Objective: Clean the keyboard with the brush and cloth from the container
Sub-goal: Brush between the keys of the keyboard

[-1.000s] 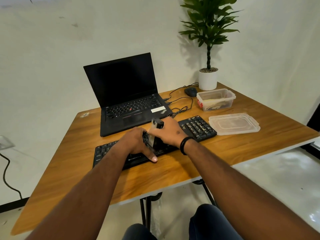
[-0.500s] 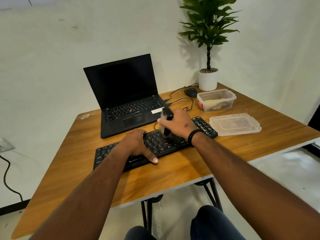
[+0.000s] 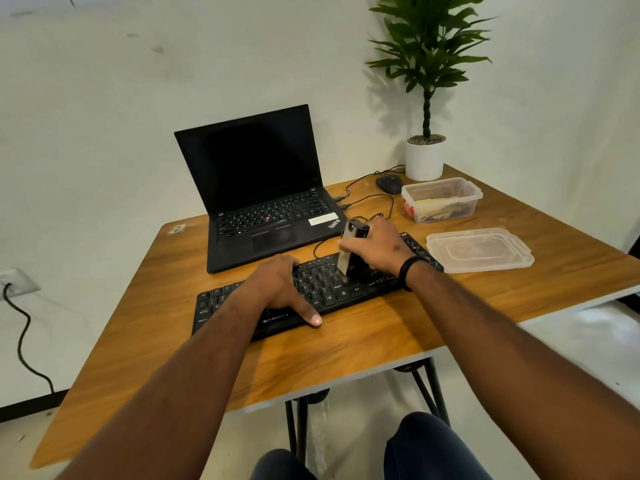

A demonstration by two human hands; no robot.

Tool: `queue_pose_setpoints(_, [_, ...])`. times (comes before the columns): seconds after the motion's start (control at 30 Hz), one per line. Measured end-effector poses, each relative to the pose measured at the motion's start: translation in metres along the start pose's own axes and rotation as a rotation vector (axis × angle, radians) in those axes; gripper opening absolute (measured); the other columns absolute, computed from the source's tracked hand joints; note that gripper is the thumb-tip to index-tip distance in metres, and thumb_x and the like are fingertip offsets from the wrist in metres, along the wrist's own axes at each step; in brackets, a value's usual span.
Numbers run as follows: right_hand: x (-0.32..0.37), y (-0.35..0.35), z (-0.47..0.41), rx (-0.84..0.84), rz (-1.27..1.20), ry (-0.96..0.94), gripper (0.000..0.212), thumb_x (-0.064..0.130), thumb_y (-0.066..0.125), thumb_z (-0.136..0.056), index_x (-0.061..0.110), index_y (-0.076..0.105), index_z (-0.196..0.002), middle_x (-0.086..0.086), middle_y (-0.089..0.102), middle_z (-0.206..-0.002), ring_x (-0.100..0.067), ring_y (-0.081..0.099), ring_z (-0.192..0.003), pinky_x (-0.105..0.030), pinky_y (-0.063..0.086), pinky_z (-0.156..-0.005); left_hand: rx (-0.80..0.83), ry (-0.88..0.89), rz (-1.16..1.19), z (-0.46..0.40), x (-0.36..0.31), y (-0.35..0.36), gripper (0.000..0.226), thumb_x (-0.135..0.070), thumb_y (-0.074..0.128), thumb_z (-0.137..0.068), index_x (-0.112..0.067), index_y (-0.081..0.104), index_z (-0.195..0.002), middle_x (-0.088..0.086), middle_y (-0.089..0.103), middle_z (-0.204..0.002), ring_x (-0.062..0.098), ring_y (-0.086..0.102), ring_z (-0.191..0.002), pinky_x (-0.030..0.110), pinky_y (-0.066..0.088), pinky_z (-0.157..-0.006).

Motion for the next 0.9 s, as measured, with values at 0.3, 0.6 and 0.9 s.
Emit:
queue_pose_setpoints(0.3, [0.015,0.004,-0.006,0.081,0.094,-0.008,0.019,0.030,0.072,-0.088,0.015,0.061,-0.089,0.002,0.063,-0.075,-0.002,0.060,-0.052,-0.012,0.040,-0.040,0.001,-0.012,0.010,-0.002,0.001,0.000,0.131,-0.041,0.099,-0.047,-0.017,0.030,-0.155,0.005,0.036,-0.157,0.029,0.038,-0.141,0.040,0.037,-0.111])
queue_pose_setpoints(0.6, [0.028,0.012,-0.012,0.000,0.237,-0.063,0.027,0.034,0.072,-0.086,0.008,0.067,-0.090,-0.003,0.067,-0.083,-0.019,0.068,-0.078,-0.022,0.051,-0.056,0.006,-0.013,0.015,0.000,0.000,0.000,0.132,-0.040,0.100,-0.046,-0.016,0.030,-0.155,0.005,0.036,-0.156,0.029,0.037,-0.142,0.040,0.037,-0.111])
queue_pose_setpoints(0.9, [0.034,0.035,-0.009,0.214,0.181,-0.061,0.028,0.033,0.076,-0.085,0.008,0.065,-0.094,-0.009,0.072,-0.079,-0.012,0.063,-0.052,-0.019,0.050,-0.045,-0.007,-0.002,0.010,0.000,0.001,0.000,0.125,-0.044,0.100,-0.043,-0.017,0.039,-0.149,0.004,0.045,-0.149,0.026,0.044,-0.135,0.039,0.043,-0.108])
Point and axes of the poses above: each hand's wrist, its own z-axis away from the middle knuckle, its own y-axis out of the palm, x = y × z, the point moved 6 cm from there along -z, towards the middle knuckle
